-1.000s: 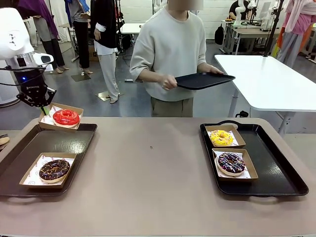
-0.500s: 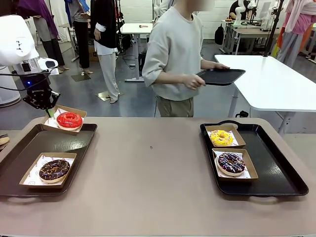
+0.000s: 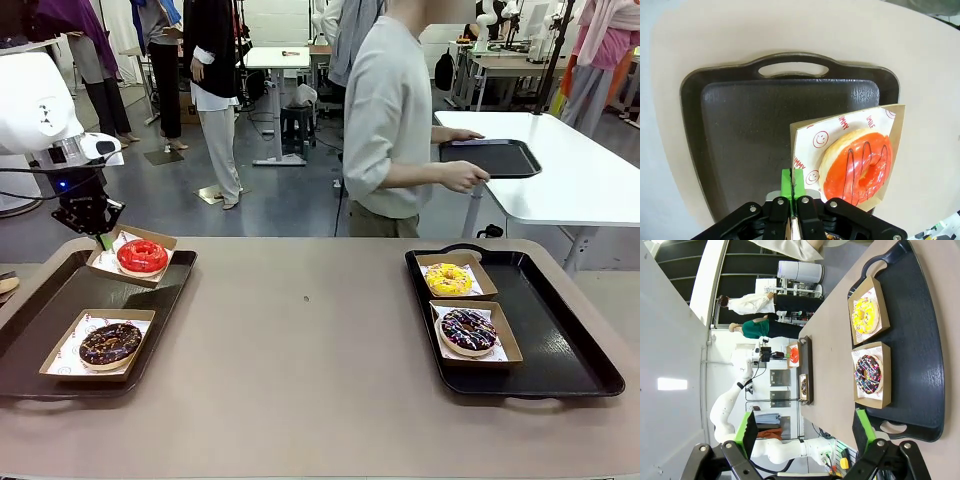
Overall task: Individually package the donuts and arrange them on the tray.
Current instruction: Place the picked Paper togo box on the Handle tray.
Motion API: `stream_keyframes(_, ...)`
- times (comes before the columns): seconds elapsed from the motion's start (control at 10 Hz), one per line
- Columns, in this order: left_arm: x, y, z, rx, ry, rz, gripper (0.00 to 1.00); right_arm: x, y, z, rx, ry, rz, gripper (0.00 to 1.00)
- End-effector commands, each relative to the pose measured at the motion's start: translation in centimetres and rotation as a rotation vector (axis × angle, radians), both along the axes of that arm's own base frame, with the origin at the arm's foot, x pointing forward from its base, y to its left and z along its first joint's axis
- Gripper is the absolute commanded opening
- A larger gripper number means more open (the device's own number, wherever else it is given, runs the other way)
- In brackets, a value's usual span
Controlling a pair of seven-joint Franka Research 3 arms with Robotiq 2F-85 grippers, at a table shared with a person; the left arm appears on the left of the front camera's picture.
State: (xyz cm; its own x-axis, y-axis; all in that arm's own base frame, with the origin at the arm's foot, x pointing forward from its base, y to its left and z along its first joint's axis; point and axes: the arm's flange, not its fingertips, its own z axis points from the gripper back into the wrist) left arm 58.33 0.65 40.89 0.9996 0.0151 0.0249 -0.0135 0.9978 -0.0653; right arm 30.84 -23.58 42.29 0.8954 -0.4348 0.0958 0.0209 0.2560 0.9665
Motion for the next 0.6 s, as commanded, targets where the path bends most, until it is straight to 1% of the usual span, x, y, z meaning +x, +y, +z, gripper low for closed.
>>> stream_keyframes(0.0, 0.3, -0.3, -1.2, -0.002, 0.000, -0.035, 0.01, -0.2, 0.3, -0.1, -0.004, -0.007, -0.015, 1.00)
stream_keyframes(0.3, 0.3, -0.6, -2.9, 0.000, 0.031, -0.051, 0.01, -0.2, 0.3, -0.1, -0.004, -0.007, -0.015, 1.00)
stream_keyframes(0.5, 0.3, -0.7, -3.7, 0.002, 0.028, -0.050, 0.01, -0.2, 0.3, -0.1, -0.004, -0.007, -0.015, 1.00)
